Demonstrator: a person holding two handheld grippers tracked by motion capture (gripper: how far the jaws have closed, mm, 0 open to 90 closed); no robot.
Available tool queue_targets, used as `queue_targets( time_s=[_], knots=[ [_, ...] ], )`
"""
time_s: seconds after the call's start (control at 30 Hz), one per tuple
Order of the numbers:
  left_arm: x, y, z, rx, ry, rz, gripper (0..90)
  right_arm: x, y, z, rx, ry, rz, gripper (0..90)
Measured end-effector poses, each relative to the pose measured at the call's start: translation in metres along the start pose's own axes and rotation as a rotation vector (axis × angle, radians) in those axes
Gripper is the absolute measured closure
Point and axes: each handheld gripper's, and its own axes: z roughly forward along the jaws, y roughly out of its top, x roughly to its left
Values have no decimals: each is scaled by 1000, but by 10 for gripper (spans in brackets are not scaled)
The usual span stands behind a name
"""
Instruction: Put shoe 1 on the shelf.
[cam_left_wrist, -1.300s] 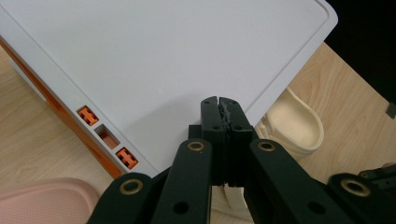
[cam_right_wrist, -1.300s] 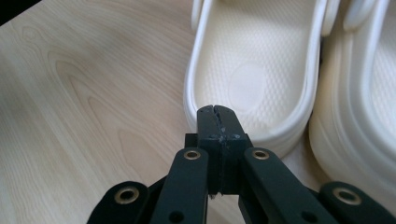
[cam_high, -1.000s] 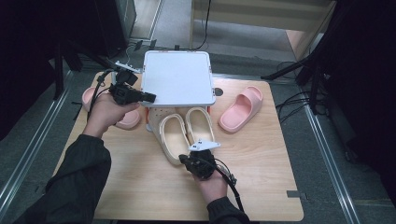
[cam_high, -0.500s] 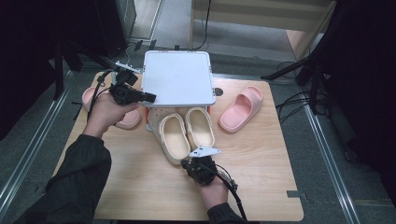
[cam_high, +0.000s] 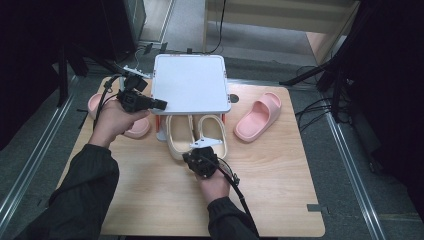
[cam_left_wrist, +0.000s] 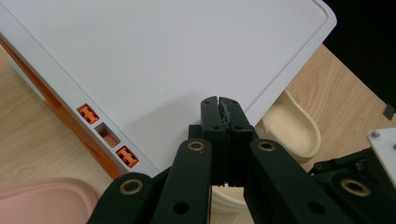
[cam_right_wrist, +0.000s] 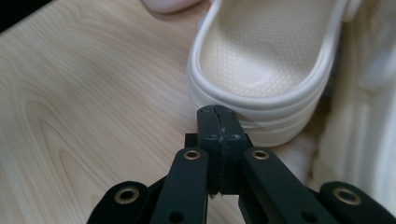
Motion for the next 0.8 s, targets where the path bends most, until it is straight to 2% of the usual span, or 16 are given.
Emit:
queue_targets(
  time_s=[0.17, 0.33, 0.5, 0.63, 0.8],
  knots=[
    [0, 0, 0, 0, 1, 3, 894, 3, 13, 15, 9, -36, -26, 900],
    [0, 0, 0, 1, 0, 5, 894, 0, 28, 30, -15, -33, 11, 900],
    [0, 0, 0, -1, 2, 7, 894, -1, 41, 43, -9, -59, -1, 900],
    [1, -1, 0, -9, -3, 3, 894, -6, 45, 49, -22, -72, 15, 900],
    [2, -2, -1, -14, -10, 4, 894, -7, 43, 43, -15, -29, 47, 900]
  ],
)
